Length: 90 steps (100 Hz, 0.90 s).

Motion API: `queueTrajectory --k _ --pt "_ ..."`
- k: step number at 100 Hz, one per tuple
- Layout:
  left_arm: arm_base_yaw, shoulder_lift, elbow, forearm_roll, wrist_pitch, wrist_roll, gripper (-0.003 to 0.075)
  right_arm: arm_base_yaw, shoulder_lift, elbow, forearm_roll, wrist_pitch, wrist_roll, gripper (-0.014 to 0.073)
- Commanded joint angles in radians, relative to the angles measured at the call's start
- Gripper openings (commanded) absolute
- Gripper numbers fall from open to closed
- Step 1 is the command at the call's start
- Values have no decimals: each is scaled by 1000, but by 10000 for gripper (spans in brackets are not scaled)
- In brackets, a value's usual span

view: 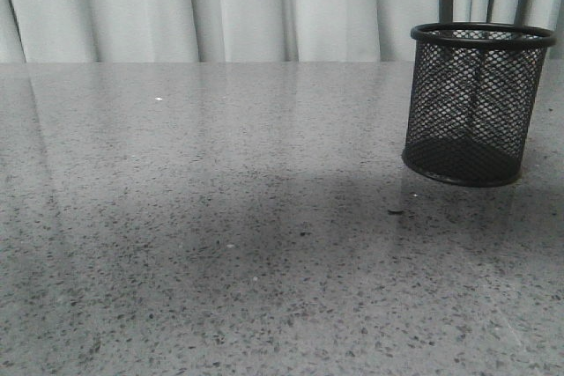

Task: Put scissors into bucket

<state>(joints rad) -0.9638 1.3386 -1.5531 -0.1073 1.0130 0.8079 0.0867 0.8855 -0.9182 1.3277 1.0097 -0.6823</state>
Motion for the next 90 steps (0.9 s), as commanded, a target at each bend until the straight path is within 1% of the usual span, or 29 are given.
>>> queueTrajectory --k 1,11,16,20,28,35,42,47,49,54,61,68,75,83,90 --pt "-8 -19 -36 -22 -92 -14 -10 1 15 -34 71 4 -21 244" --pt "-8 -19 -36 -22 -114 -14 -10 1 28 -34 71 21 -42 82" --pt "-8 -19 -36 -22 -122 -14 -9 1 34 -34 71 31 -53 -22" --pt "-8 -19 -36 -22 -126 -14 -9 1 43 -34 71 35 -59 -79" --pt "-8 -19 -36 -24 -124 -14 1 1 53 -34 71 36 -59 -65" --pt "-8 -19 -36 -40 -114 -14 54 1 53 -34 69 24 -59 -65" --pt "-8 -19 -36 -40 -110 -14 162 1 53 -34 69 15 -60 -65" --pt "-8 -19 -36 -34 -106 -14 271 1 53 -34 69 7 -60 -65" --pt "-6 -19 -36 -34 -106 -14 299 1 53 -34 69 3 -60 -65" --pt "-2 -19 -36 -34 -106 -14 405 1 53 -34 67 -4 -60 -65" --pt "5 -21 -36 -32 -106 -20 484 1 53 -34 59 -11 -60 -64" --pt "23 -23 -40 -30 -106 -77 494 -5 53 -34 46 -19 -60 -50" --pt "63 -23 -51 -27 -103 -136 494 -18 53 -42 25 -31 -60 -49" --pt "137 -23 -76 -27 -88 -207 494 -42 63 -69 -18 -33 -35 -49" --pt "213 -23 -107 -30 -52 -269 494 -65 75 -112 -99 -33 13 -49"
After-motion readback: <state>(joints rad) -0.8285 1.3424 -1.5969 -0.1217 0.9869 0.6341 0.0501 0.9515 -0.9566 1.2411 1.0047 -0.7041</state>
